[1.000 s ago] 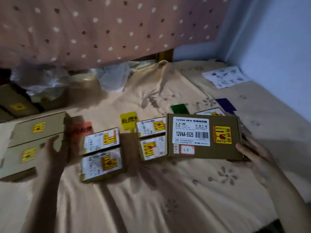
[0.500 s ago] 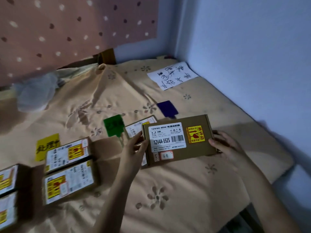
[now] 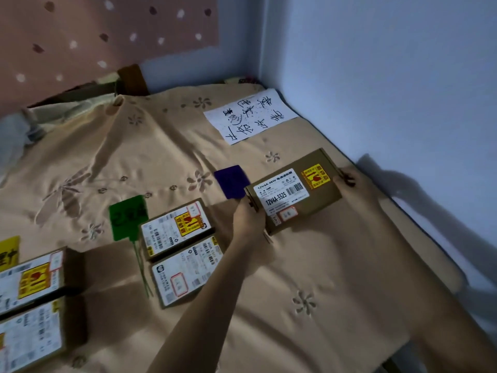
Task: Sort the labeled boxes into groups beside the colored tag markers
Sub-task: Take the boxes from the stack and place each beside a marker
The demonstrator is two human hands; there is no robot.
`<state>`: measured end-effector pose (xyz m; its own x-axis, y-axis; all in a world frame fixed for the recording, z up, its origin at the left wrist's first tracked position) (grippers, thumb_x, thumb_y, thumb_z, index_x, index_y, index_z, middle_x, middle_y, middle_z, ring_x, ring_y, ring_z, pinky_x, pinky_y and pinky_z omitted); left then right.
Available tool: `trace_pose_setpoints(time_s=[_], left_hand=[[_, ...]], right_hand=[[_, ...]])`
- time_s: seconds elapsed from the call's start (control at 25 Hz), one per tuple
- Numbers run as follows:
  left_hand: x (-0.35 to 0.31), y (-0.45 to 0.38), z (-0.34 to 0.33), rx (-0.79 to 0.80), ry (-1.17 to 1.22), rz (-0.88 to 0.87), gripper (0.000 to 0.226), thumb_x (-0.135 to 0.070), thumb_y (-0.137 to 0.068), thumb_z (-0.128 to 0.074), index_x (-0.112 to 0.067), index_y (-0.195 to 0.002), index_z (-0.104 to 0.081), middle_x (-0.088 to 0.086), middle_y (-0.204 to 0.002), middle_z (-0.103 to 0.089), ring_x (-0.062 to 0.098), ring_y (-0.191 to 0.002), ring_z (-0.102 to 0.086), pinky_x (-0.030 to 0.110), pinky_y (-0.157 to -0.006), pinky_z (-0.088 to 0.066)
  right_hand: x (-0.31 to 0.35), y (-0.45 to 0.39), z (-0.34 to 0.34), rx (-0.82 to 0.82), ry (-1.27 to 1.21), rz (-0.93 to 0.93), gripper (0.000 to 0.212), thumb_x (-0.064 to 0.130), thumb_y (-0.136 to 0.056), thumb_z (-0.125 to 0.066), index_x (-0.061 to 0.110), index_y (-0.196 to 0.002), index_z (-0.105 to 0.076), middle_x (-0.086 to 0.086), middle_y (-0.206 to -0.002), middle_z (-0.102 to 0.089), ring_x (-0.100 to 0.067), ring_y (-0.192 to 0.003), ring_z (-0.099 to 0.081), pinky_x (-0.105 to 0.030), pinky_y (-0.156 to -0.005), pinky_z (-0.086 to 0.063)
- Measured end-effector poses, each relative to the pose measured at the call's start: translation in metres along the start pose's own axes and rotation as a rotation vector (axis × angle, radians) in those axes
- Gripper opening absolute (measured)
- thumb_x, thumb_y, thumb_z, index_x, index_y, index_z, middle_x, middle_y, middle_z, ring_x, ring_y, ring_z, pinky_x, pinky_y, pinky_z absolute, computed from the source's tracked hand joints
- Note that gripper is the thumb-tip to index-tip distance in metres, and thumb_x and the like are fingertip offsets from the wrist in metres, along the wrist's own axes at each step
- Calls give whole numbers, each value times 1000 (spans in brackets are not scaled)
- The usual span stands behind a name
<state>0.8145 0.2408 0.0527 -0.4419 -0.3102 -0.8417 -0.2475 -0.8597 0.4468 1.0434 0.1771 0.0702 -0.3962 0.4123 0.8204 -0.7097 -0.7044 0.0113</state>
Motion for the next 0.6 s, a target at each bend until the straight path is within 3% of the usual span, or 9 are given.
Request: trace_pose_setpoints(time_s=[0.08,0.16,0.28,0.4,0.48,0.6], left_hand=[[3,-19,-16,-16,17,43,22,-33,-87,-55,-20,-104,-63,2,-99,-72,14,-86,-69,33,-77,-56],[3,-33,-26,-64,-40,60,25,-31,-92,-52,-15,-108,-60,4,-102,-69,17,-89,-66,32,-75,-54],[-1,-39,-31,-115,-114,47,26,-27,-93,-50,-11,-111,-57,4,-103,-67,21,-92,-65,32,-70,-52],[4,-45,-36,-119,-187,42,38,-26,-91,-52,-12,-127,-50,4,-111,-65,21,-97,-65,30,-69,-54],[8,-48,-35,-114,-197,48,38,-26,-89,-54,-15,-126,-50,4,-112,-65,21,-97,-66,35,-76,-57],[1,-40,-25,-65,-177,33,31,-27,-89,-54,-17,-118,-54,5,-113,-64,20,-94,-65,30,-71,-54]], right_hand=[[-12,-17,-6,7,40,-11,21,9,-88,-54,3,-105,-64,-16,-107,-67,-25,-99,-61,-20,-74,-43],[-23,-27,-13,8,54,-48,22,9,-87,-55,3,-106,-65,-18,-108,-67,-31,-103,-61,-27,-79,-41],[-33,-33,-23,5,120,-114,25,13,-88,-56,0,-108,-63,-18,-111,-66,-32,-105,-60,-29,-77,-40],[-41,-32,-32,40,127,-168,25,14,-89,-55,1,-109,-61,-18,-113,-65,-32,-106,-60,-24,-75,-34],[-44,-28,-36,72,121,-194,28,16,-90,-54,1,-114,-59,-17,-118,-63,-31,-109,-58,-23,-77,-34],[-32,-18,-36,64,161,-195,39,21,-93,-51,3,-127,-50,-15,-133,-54,-29,-122,-50,-27,-89,-37]])
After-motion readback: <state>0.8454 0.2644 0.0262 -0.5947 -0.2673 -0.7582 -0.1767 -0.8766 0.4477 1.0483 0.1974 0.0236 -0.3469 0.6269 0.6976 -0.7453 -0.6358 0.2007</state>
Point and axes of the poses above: each hand's wrist, its own y-axis away from the middle knuckle, its own z-axis out of the back of the hand, x = y × z, the point moved 2 cm from there along -y, towards the middle knuckle
